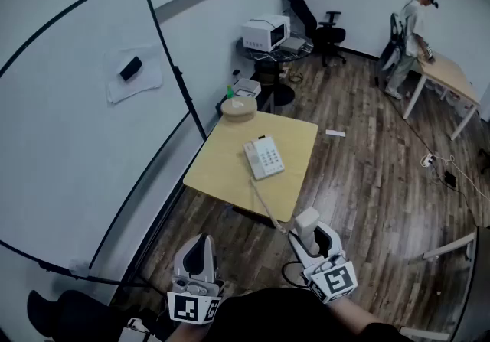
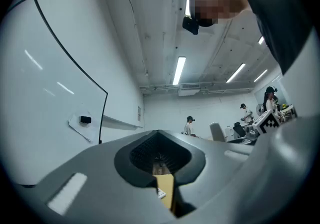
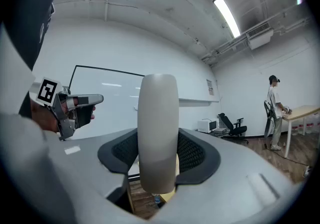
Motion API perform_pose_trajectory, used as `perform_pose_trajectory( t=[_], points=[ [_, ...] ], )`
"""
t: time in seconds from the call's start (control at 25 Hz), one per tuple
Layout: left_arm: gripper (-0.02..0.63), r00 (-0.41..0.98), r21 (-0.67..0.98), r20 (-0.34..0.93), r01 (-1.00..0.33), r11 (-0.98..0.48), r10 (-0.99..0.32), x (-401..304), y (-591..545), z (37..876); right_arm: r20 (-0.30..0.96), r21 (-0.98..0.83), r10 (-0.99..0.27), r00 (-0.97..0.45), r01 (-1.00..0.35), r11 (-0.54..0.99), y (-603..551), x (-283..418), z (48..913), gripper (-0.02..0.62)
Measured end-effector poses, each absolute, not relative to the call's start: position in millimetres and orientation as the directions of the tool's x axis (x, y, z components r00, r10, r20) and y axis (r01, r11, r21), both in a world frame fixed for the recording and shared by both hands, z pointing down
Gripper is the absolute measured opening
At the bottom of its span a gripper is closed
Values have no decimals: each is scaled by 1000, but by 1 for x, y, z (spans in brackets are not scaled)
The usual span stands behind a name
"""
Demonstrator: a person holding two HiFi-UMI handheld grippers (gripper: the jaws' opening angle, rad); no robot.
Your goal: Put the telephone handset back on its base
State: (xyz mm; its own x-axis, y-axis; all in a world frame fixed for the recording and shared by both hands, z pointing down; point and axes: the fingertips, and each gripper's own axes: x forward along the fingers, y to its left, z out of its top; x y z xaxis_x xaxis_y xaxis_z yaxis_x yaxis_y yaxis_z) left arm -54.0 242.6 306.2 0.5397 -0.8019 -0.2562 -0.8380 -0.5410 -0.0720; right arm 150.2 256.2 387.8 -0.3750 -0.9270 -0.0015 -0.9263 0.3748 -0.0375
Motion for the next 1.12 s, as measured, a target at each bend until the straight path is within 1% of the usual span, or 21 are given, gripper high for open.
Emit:
perform_pose_trajectory(
  t=[0.32,0.56,1.0,1.12],
  points=[
    [0,542,-78,-257,-837,-542,-800,-57,249,304,-8,-54,-930,-367,-929,367,260,150,389,222],
    [0,550,-87,-245,-832,-547,-798,-52,257,309,-29,-105,-924,-381,-918,382,263,155,394,224],
    [0,524,-138,-195,-852,-506,-829,-46,263,313,-59,-136,-891,-450,-881,454,257,155,400,224],
    [0,502,-142,-173,-864,-483,-847,-55,259,318,-31,-144,-874,-486,-863,485,251,148,412,224]
  ],
)
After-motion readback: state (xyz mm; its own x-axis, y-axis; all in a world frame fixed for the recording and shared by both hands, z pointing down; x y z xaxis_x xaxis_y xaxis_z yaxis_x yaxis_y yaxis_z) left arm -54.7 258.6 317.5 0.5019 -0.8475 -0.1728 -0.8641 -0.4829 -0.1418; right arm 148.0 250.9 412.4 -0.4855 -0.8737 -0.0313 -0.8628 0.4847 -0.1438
